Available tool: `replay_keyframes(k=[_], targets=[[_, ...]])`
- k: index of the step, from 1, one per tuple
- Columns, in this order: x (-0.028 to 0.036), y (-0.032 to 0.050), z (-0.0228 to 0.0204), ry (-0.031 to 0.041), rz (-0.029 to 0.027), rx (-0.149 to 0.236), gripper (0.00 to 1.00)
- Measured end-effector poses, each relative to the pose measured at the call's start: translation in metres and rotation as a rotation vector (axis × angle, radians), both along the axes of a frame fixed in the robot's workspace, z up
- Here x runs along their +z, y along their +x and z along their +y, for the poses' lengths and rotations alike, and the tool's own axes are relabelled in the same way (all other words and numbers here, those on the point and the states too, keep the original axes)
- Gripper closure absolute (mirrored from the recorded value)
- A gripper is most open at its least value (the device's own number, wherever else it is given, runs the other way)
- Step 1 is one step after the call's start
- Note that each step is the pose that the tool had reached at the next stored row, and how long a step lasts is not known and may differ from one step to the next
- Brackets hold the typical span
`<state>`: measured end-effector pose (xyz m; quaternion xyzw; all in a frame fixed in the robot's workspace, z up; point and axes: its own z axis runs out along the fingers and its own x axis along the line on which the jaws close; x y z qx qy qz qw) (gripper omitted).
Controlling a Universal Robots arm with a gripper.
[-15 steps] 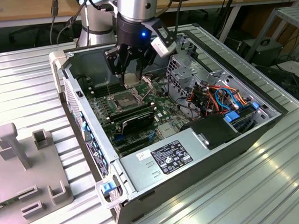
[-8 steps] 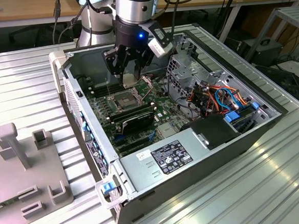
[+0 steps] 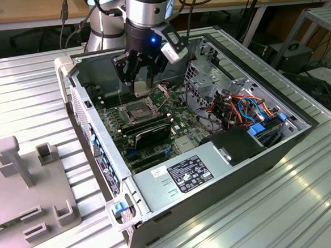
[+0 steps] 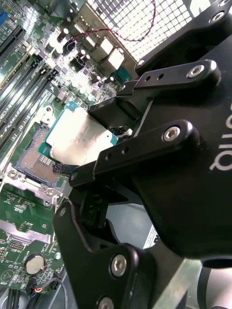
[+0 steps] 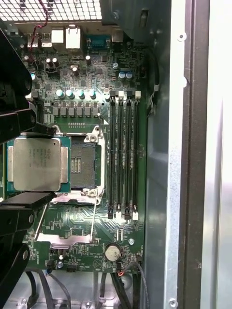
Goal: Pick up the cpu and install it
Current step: 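Pick up the cpu and move it towards the insertion slot, then place the cpu into insertion slot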
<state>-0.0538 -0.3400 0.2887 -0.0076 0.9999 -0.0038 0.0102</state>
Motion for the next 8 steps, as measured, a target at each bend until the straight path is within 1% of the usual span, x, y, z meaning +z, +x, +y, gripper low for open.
replay_keyframes(k=[3,8], targets=[[-0.0002,0.0000,0.0008,0.0000,0.0000,0.000,0.45],[-0.0002,0.0000,0.0009,0.0000,0.0000,0.000,0.45]])
